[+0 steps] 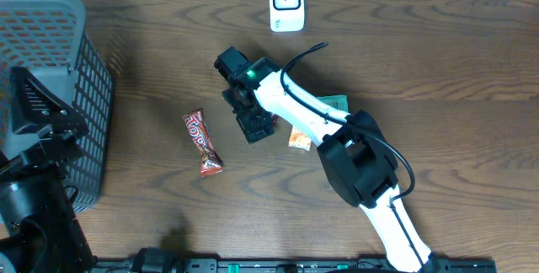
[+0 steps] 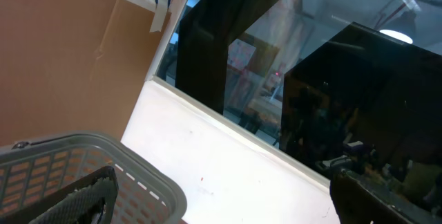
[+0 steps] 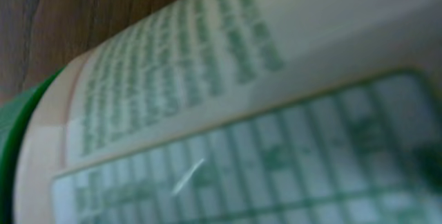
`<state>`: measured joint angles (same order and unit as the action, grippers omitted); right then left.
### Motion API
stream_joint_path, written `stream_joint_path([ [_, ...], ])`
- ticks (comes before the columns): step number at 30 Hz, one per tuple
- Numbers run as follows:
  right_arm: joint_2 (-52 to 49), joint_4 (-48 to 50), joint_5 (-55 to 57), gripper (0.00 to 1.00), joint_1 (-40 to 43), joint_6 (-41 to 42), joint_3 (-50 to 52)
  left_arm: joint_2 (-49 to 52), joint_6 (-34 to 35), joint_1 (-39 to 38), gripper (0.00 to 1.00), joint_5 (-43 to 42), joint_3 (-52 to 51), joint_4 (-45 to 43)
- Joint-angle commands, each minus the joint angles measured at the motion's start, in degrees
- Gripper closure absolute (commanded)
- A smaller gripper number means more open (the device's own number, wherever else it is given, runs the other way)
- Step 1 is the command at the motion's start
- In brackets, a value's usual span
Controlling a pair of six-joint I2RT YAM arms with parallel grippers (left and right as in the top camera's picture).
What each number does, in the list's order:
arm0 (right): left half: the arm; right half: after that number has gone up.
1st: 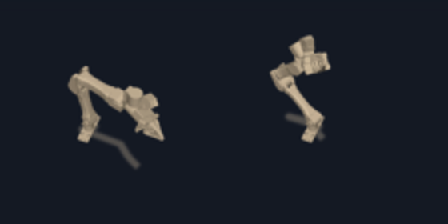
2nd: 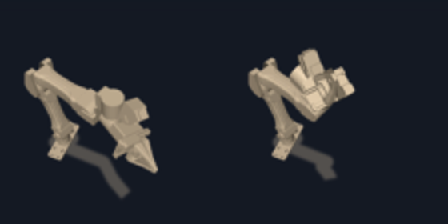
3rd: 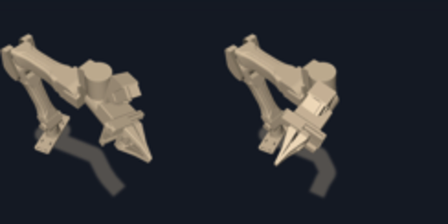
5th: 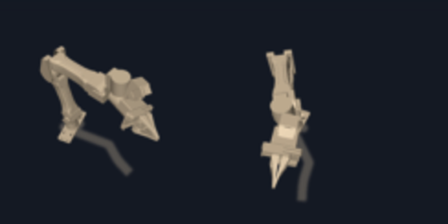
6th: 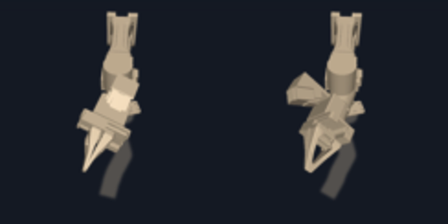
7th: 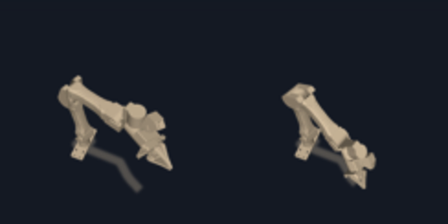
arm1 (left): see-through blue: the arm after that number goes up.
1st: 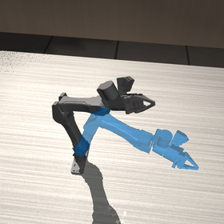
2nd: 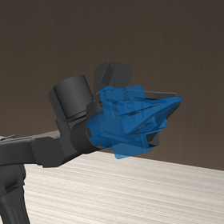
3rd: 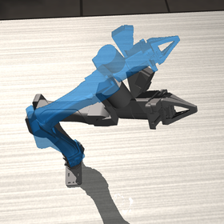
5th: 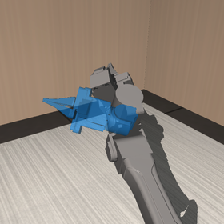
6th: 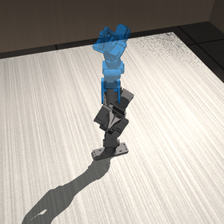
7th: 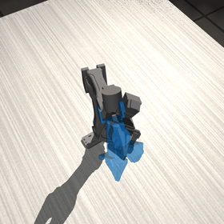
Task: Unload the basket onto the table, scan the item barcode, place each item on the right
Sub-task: 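Grasp the green-capped jar with the right gripper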
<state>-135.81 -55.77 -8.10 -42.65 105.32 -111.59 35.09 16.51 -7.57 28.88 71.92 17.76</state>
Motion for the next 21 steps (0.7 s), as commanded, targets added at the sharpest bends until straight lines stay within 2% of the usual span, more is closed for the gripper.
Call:
stream_joint_path([
  [1, 0.48, -0.37, 0.90, 0.02, 0.74, -4.22, -0.20, -0.09, -0.13, -0.17, 0.02, 0.81, 0.33, -0.24],
  [8, 0.48, -1.20, 0.90, 0.01, 0.76, -10.40, -2.89, -0.09, -0.13, -0.17, 0.02, 0.81, 0.31, -0.04],
  [16, 0.48, -12.96, 5.11, 0.01, 0.76, -17.64, -12.04, -0.09, -0.13, -0.17, 0.02, 0.81, 0.31, -0.02],
  [21, 0.48, -16.48, 8.37, 0.01, 0.83, -23.30, -13.60, -0.09, -0.13, -0.17, 0.02, 0.81, 0.31, -0.02],
])
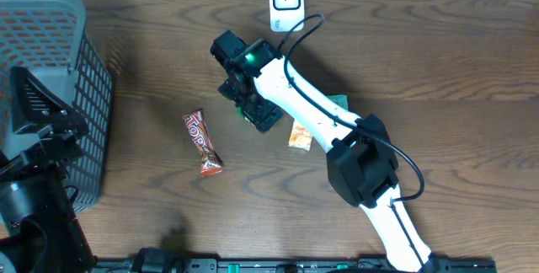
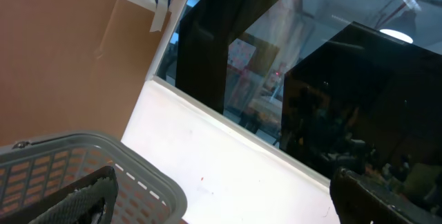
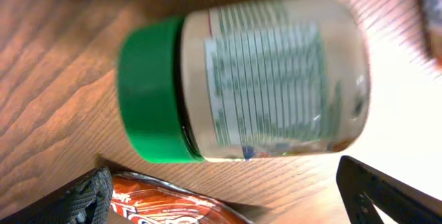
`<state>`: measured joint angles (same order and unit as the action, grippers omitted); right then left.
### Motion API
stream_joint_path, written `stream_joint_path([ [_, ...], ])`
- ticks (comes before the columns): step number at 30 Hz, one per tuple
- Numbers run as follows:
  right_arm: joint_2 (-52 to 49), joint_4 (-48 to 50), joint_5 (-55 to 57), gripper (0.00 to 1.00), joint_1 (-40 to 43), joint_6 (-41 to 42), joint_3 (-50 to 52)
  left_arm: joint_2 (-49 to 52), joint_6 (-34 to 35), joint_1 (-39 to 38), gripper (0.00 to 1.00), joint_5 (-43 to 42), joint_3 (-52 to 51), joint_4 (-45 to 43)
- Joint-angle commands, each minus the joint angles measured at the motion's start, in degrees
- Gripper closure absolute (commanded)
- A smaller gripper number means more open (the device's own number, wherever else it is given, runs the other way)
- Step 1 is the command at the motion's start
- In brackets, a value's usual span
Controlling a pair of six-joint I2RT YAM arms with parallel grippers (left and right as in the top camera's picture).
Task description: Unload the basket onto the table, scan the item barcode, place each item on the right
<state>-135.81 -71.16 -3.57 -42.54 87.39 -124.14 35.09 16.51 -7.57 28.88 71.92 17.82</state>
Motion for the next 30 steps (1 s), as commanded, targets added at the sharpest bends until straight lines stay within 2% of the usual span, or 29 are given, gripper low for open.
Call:
stream_joint_path([
  [1, 0.48, -1.86, 4.39, 0.01, 0.72, -6.19, -1.03, -0.09, -0.15, -0.17, 0.02, 0.81, 0.31, -0.09],
  [8, 0.48, -7.30, 9.97, 0.01, 0.52, -8.20, -0.81, -0.09, -0.15, -0.17, 0.02, 0.81, 0.31, -0.09],
  [15, 0.46, -4.37, 12.35, 0.01, 0.33, -11.58, 0.92, -0.09, -0.15, -0.17, 0.02, 0.81, 0.31, -0.09],
  [30, 0.42, 1.84, 10.99, 0.03, -0.42, -11.67, 7.34, -0.09, -0.17, -0.17, 0.02, 0.81, 0.31, -0.07],
])
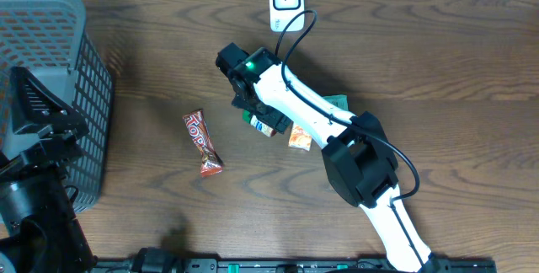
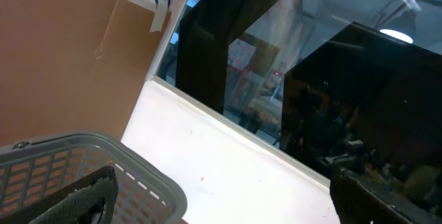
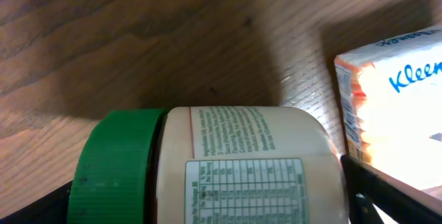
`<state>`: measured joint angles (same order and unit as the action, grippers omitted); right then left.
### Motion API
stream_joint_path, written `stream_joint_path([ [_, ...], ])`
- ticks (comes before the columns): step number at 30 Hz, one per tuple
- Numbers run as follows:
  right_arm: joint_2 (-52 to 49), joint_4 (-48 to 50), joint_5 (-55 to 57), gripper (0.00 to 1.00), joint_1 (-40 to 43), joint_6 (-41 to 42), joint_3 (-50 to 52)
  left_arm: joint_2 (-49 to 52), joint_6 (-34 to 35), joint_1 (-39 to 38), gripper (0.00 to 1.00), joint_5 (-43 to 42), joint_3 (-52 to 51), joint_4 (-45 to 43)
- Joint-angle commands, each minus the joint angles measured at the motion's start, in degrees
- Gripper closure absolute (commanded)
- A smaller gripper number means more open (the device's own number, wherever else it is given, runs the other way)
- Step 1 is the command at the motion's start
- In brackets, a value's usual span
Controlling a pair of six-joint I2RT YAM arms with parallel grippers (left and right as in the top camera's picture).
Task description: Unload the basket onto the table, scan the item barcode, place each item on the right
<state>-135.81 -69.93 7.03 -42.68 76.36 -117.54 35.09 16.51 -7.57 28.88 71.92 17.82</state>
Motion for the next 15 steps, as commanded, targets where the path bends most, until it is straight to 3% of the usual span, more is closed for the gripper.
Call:
stream_joint_path([
  [1, 0.42, 1.01, 0.37, 0.04, -0.28, -0.63, 1.03, -0.09, -0.17, -0.17, 0.02, 0.81, 0.31, -0.07],
  [4, 0.42, 1.46, -0.26, 0.07, -0.31, -0.61, 1.90, -0.09, -0.35, -0.17, 0.02, 0.81, 0.31, -0.07],
  [7, 0.42, 1.40, -1.88, 0.15, -0.28, -1.42, 2.32, -0.09, -0.35, -0.17, 0.02, 0.83, 0.31, -0.04],
  [15, 0.42, 1.42, -4.90, 0.16, -0.28, -4.94, 2.32, -0.09, -0.35, -0.17, 0.02, 0.83, 0.31, 0.13],
])
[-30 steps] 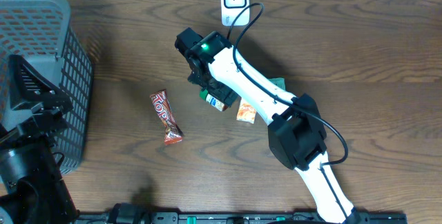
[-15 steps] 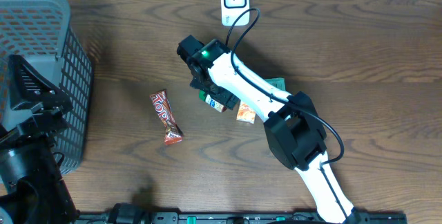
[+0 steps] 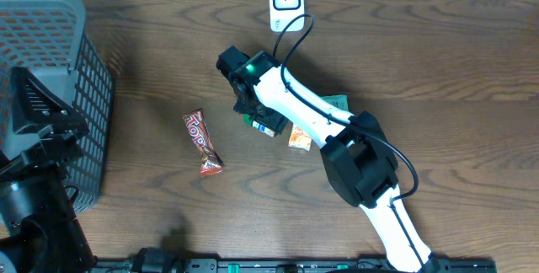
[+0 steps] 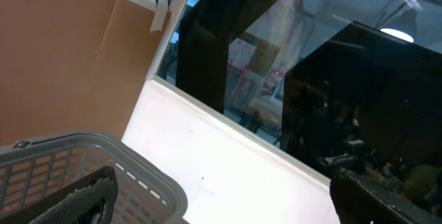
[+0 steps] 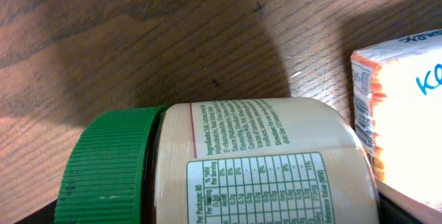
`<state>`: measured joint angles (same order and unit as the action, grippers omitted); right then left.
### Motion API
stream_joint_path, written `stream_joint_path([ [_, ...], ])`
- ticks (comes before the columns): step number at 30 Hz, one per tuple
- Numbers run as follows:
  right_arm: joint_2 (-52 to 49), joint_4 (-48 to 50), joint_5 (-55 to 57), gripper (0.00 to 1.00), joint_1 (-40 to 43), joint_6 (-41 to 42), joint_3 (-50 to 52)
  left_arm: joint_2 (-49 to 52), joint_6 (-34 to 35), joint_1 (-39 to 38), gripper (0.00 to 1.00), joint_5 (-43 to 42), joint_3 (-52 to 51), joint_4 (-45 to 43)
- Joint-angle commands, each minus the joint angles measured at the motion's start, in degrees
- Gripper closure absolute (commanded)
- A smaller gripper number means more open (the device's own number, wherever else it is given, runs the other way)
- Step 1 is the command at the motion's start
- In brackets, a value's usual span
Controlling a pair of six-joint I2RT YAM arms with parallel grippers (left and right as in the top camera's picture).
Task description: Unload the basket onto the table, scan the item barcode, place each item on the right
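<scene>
A jar (image 5: 262, 165) with a green lid (image 5: 110, 165) and a cream label lies on its side on the wooden table, shown in the overhead view as the jar (image 3: 263, 125). My right gripper (image 5: 221, 218) is low over it, open, with the dark fingers only at the bottom corners and the jar between them. From overhead the right gripper (image 3: 255, 109) covers most of the jar. The white scanner (image 3: 286, 3) stands at the table's far edge. My left gripper (image 4: 221, 207) is open and empty, pointing up at the room beside the basket rim.
An orange-and-white tissue pack (image 5: 404, 113) lies right next to the jar's base. A red candy bar (image 3: 202, 143) is to the left, a green packet (image 3: 337, 103) to the right. A grey basket (image 3: 59, 71) fills the left side.
My right gripper has come slightly closer to the jar, which now fills more of the right wrist view. The jar, the other items and the left arm are where they were.
At first the jar's label filled the right wrist view, blurred and very near. Then the gripper was farther back, open, with the whole jar lying on the table. After that it was close over the jar again, and now closer.
</scene>
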<state>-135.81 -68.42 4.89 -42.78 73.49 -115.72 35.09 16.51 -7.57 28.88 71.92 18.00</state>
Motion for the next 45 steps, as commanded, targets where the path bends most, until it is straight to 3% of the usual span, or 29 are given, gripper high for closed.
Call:
stream_joint_path([
  [1, 0.42, -0.07, -4.11, 0.16, -0.13, -2.47, 0.50, -0.09, -0.35, -0.17, 0.02, 0.83, 0.31, -0.04],
  [4, 0.42, -0.04, -11.28, 0.22, 0.59, -4.02, 0.50, -0.09, -0.35, -0.17, 0.02, 0.83, 0.31, -0.04],
  [17, 0.42, -5.29, -41.51, 0.18, 8.04, -26.23, 0.50, -0.09, -0.35, -0.17, 0.02, 0.83, 0.31, 0.66],
  [24, 0.42, -9.05, -40.92, 0.10, 10.56, -32.96, 0.50, -0.07, -0.35, -0.17, 0.02, 0.81, 0.31, 0.83],
  [30, 0.42, -11.02, -35.26, 0.09, 8.92, -33.33, 1.31, -0.04, -0.35, -0.17, 0.02, 0.83, 0.31, 0.83],
  [36, 0.42, -10.58, -24.87, 0.01, 5.88, -33.29, 1.38, -0.04, -0.33, -0.17, 0.02, 0.81, 0.31, 0.92],
  [45, 0.42, -5.68, -24.44, 0.01, 7.39, -32.85, 1.05, 0.00, -0.35, -0.17, 0.02, 0.81, 0.31, 1.05],
])
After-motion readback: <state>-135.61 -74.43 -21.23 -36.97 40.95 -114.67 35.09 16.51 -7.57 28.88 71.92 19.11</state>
